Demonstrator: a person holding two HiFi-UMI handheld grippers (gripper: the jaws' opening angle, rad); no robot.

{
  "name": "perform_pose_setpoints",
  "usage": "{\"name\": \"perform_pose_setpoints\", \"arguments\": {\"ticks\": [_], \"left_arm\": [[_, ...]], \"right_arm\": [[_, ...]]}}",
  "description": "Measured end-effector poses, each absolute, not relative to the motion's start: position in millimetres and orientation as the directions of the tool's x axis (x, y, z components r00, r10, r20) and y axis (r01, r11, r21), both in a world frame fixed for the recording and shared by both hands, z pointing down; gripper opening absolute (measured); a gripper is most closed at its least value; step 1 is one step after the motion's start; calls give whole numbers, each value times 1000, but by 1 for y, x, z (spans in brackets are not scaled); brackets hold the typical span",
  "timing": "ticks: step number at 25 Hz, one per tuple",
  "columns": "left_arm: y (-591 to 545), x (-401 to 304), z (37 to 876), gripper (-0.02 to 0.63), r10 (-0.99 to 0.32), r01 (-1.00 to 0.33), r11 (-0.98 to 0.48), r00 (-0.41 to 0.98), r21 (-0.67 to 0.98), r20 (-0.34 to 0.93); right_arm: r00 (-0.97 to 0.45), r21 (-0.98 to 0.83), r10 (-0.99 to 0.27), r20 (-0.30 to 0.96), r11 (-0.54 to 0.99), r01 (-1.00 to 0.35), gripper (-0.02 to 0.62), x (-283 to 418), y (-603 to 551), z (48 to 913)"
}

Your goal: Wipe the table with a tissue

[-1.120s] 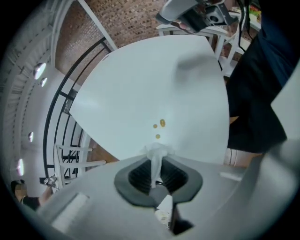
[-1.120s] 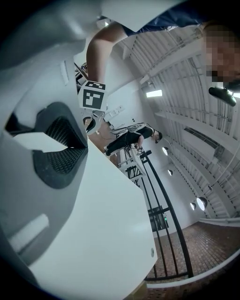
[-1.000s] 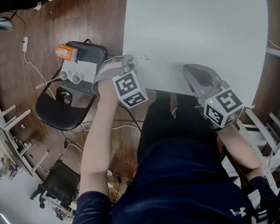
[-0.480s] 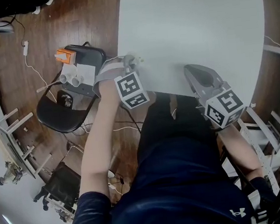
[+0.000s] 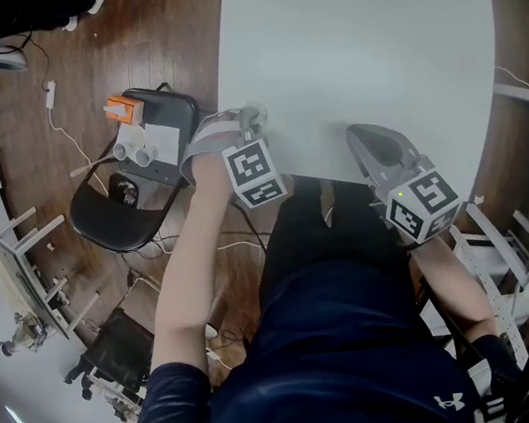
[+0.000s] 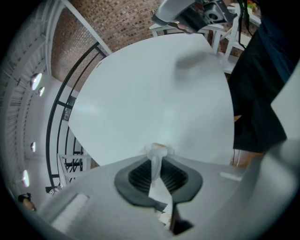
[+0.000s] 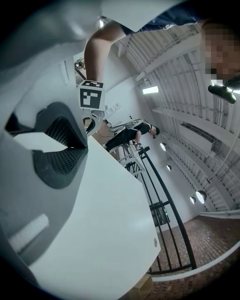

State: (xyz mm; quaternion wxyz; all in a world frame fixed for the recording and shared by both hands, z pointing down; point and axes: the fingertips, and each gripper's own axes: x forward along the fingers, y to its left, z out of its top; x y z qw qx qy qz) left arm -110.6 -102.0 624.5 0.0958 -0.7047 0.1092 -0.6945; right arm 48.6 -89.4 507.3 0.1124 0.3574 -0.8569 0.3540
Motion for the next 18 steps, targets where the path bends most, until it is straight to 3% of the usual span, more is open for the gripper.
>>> {"name": "perform_pose_setpoints", "arguments": {"ticks": [18], "left_arm": [[-94, -81, 627, 20, -268, -24, -963, 53, -267, 962]], "right_arm": [[-720, -528, -532, 446, 493, -692, 3, 55, -84, 508]]}}
